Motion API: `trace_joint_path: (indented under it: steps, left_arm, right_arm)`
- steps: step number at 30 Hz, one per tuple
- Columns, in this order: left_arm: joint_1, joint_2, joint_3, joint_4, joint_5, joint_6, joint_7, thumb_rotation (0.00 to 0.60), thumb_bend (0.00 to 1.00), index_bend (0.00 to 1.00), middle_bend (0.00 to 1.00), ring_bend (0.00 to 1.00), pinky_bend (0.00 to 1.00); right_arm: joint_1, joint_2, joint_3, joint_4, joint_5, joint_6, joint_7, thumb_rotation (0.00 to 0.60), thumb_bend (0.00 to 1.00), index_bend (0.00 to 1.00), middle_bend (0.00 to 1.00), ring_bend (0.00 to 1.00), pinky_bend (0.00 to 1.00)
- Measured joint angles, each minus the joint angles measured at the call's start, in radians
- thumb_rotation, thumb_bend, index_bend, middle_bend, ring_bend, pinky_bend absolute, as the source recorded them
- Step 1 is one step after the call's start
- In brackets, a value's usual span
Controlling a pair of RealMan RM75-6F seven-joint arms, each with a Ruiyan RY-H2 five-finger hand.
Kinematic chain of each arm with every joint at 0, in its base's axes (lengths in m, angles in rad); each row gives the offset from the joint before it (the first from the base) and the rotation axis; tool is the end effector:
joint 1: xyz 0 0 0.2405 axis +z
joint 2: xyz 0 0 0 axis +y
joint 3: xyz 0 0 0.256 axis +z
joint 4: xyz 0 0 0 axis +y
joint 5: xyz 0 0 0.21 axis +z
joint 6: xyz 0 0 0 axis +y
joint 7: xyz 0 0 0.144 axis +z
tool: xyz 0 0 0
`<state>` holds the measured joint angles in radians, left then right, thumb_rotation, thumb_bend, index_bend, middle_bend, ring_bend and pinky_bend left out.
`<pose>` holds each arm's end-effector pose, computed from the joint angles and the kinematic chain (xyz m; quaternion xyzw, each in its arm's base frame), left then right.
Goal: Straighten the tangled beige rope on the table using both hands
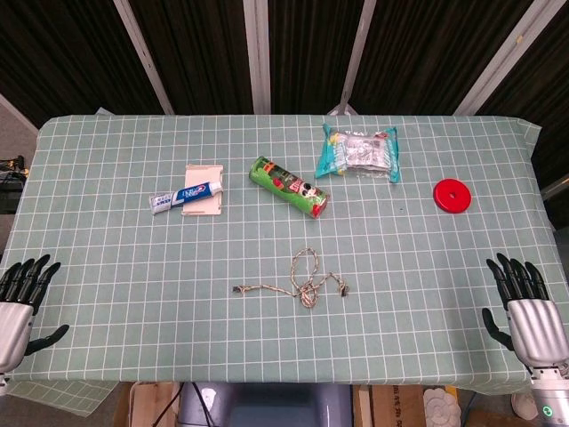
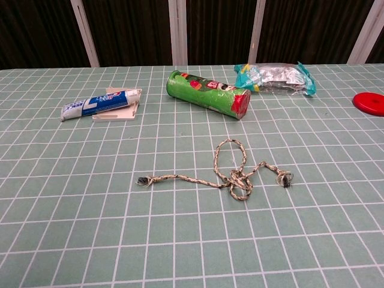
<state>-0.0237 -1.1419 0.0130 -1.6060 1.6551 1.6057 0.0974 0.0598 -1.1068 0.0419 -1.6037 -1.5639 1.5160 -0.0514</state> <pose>-0.2976 0.1478 0.1513 -0.6288 -0.3325 -0.3945 0.5818 -0.3084 -0.1715 0.1631 0.6167 -0.3527 0.3792 0.5929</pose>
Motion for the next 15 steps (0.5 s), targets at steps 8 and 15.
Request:
trace_joint_path:
  steps: [8,15]
  left_arm:
    - [0.0,0.0,0.001,-0.002,0.003,0.001,0.002,0.6,0.07,0.05,0.0,0.0,0.0]
    - [0.0,0.0,0.002,0.001,0.008,0.003,-0.002,0.6,0.07,0.05,0.0,0.0,0.0]
  right_arm:
    - [0.002,0.0,-0.002,-0.008,-0.007,-0.001,0.002,0.6,0.45,0.0,0.0,0.0,0.0]
    - [0.028,-0.014,0.0,-0.046,-0.023,-0.03,0.001,0.6,0.45,0.03,0.0,0.0,0.0]
